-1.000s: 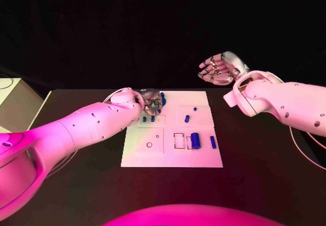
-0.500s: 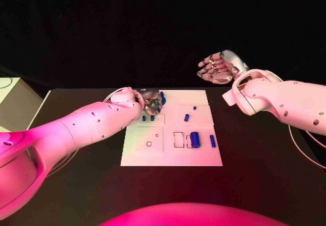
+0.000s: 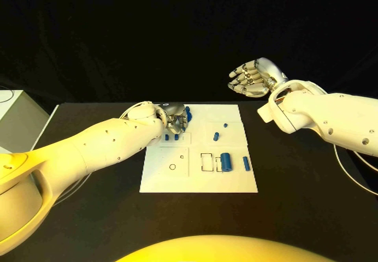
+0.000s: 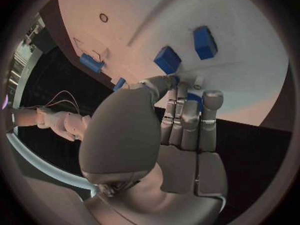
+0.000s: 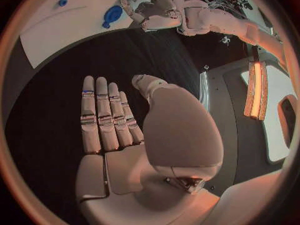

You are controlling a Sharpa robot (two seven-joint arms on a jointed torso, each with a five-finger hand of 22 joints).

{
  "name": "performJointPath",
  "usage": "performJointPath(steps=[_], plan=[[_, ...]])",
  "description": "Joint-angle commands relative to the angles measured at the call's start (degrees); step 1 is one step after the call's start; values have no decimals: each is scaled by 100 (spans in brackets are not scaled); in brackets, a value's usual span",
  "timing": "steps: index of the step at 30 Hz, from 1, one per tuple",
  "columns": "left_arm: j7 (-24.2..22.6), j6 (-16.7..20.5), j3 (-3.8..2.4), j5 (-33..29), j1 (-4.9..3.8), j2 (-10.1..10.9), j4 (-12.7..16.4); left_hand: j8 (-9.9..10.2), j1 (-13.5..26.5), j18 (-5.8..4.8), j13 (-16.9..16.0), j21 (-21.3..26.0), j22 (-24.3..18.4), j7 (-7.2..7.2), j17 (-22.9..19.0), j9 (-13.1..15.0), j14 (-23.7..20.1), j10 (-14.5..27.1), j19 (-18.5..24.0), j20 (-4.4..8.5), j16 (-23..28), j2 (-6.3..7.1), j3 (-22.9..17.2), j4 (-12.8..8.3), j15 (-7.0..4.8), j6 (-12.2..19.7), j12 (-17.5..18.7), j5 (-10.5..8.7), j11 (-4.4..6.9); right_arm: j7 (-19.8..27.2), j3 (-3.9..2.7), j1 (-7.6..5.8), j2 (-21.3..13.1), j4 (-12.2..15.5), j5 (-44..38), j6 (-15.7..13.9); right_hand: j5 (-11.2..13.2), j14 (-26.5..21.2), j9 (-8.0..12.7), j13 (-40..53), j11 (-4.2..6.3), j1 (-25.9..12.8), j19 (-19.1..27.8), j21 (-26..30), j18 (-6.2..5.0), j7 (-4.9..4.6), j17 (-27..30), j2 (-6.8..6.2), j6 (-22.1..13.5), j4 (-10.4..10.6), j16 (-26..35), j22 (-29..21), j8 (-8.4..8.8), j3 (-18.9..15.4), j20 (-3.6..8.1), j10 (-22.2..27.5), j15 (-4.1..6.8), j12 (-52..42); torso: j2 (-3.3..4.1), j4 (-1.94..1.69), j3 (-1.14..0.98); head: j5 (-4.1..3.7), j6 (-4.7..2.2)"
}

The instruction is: Assemble the parts on the task board

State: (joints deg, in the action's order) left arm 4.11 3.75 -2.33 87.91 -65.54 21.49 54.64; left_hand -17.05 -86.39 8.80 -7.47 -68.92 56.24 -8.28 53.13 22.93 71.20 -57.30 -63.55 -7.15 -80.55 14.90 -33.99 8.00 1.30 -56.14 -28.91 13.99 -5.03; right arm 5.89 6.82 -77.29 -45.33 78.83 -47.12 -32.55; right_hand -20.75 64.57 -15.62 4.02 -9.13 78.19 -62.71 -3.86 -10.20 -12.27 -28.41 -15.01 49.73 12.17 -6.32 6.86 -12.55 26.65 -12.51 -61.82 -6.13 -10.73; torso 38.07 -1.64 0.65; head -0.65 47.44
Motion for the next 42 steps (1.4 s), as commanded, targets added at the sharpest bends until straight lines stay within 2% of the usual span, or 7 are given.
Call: performJointPath(steps=[1,10,17,28,32,35,42], plan=[[-139,88,0,-64,-2,-12,-9,-9,8,-78,13,-69,85,12,49,18,80,-95,-75,24,-34,-64,-39,-52,-17,-73,62,-9,17,61,-3,-1,5,6,-23,69,-31,-41,9,-5,-1,-4,42,18,-37,-69,5,32,-1,-18,33,-5,37,-1,11,28,-5,35,2,4,-2,0,-8],[-201,407,0,-168,-2,20,-8,19,85,-125,35,-233,304,15,212,46,272,-323,-261,61,-109,-144,-127,-169,-48,-204,283,-23,42,57,-3,-1,2,8,-23,74,-33,-39,8,-8,0,-5,42,16,-37,-67,8,35,4,-21,36,-13,36,1,10,25,-5,33,-2,2,-2,-3,-23],[-239,535,-13,-320,-1,150,171,54,112,-129,45,-249,322,5,264,46,321,-365,-280,68,-126,-132,-150,-214,-45,-203,382,-22,34,58,-3,-1,-3,5,-23,77,-33,-39,8,-8,0,-5,42,16,-37,-67,8,35,4,-21,36,-13,36,1,10,25,-5,33,-6,-1,3,-15,-37],[-110,251,-252,-653,-7,642,787,79,159,-136,55,-265,347,0,281,48,339,-379,-299,64,-134,-111,-151,-227,-37,-203,465,-22,26,53,-2,-1,-46,10,-23,75,-33,-39,8,-8,0,-5,42,16,-37,-67,8,35,4,-21,36,-13,36,1,10,25,-5,33,-20,-33,6,-18,-46],[-65,166,-280,-708,-7,771,883,82,164,-137,56,-266,349,0,281,48,340,-381,-301,63,-134,-109,-151,-229,-37,-203,475,-22,25,50,-2,-1,-62,11,-23,76,-33,-39,8,-8,0,-5,42,16,-37,-67,8,35,4,-21,36,-13,36,1,10,25,-5,33,-22,-54,21,-23,-32],[-35,123,-290,-727,-5,825,891,82,164,-137,56,-266,349,0,281,48,340,-381,-301,63,-134,-109,-151,-229,-37,-203,475,-22,25,50,-2,-1,-65,10,-23,79,-33,-39,8,-8,0,-5,42,16,-37,-67,8,35,4,-21,36,-13,36,1,10,25,-5,33,-14,-49,29,-11,-38],[16,43,-291,-702,-1,808,765,86,166,-136,58,-264,346,1,277,48,340,-384,-298,61,-134,-111,-156,-233,-37,-204,490,-19,24,53,-2,-1,-53,3,-23,85,-33,-39,8,-8,0,-5,42,16,-37,-67,8,35,4,-21,36,-13,36,1,10,25,-5,33,-10,-20,14,34,-40]])
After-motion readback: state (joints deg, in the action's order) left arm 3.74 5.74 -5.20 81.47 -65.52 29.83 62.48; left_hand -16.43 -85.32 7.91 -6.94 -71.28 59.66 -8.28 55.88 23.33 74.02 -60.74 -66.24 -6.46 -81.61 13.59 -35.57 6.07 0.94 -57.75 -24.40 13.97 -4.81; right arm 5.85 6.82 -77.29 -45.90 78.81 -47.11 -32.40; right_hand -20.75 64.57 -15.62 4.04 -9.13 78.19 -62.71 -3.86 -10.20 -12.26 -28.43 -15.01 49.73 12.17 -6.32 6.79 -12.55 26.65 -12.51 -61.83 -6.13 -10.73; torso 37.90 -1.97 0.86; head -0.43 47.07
